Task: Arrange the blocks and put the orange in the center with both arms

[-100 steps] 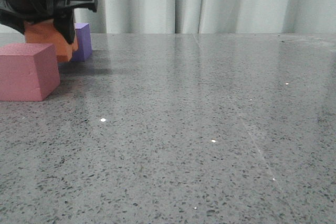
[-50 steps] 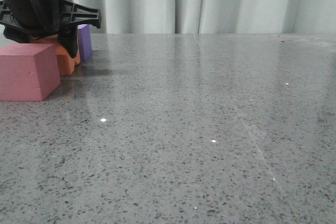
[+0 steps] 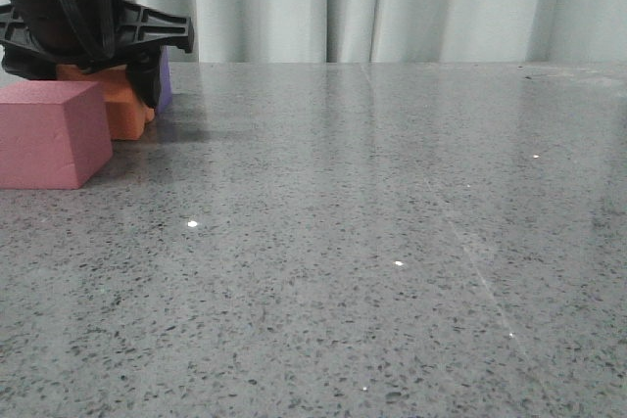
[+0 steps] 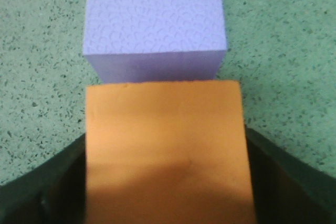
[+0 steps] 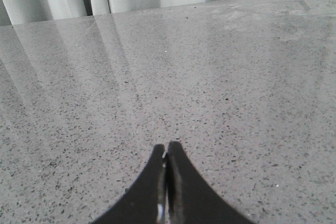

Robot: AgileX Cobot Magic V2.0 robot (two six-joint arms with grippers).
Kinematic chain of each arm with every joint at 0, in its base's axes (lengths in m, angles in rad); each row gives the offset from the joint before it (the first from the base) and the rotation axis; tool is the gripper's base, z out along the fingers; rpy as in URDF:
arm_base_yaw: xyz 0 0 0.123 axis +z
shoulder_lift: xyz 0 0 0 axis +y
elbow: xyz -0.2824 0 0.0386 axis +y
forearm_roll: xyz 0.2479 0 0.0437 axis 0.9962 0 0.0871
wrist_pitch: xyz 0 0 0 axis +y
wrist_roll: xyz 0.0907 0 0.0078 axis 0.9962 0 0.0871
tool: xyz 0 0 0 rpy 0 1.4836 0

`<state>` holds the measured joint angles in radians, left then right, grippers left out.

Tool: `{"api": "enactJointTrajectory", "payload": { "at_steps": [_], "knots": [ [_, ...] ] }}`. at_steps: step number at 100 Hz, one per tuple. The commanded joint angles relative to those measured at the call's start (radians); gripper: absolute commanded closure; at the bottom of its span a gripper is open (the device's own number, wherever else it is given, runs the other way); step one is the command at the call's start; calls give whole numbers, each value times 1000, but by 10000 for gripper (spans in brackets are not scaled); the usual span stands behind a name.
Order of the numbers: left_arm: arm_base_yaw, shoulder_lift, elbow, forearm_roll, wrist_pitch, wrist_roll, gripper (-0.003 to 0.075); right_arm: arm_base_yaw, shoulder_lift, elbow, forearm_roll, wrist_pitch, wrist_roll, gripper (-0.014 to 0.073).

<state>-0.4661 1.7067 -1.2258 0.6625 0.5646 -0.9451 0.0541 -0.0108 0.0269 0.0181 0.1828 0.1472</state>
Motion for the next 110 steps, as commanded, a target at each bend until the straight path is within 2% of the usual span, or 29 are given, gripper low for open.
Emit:
{"api": "enactJointTrajectory", "payload": {
  "at_steps": [1,18,35,56,65,77,106,110],
  "knots": [
    [-1,-75,-22,11,-43,5,216,-7,-20,-13,1,-85,-12,659],
    [-1,-140,-22,11,-34,7,216,-7,-20,-13,1,-85,-12,659],
    [-1,-234,-22,35,36,19,216,-7,-20,-13,1,-85,-12,659],
    [-1,-421,12,41,46,72,235,-7,-20,-13,1,-85,-12,659],
    [-1,-522,58,41,42,75,290,-7,-20,-13,1,-85,-12,659],
    [-1,-668,157,44,28,75,400,-7,-20,-13,1,-85,-12,659],
    [-1,-1049,490,111,-9,75,741,-7,-20,-13,1,-85,-12,659],
    [-1,-1087,529,123,-9,75,739,-7,-20,-13,1,-85,-12,659]
  ]
}}
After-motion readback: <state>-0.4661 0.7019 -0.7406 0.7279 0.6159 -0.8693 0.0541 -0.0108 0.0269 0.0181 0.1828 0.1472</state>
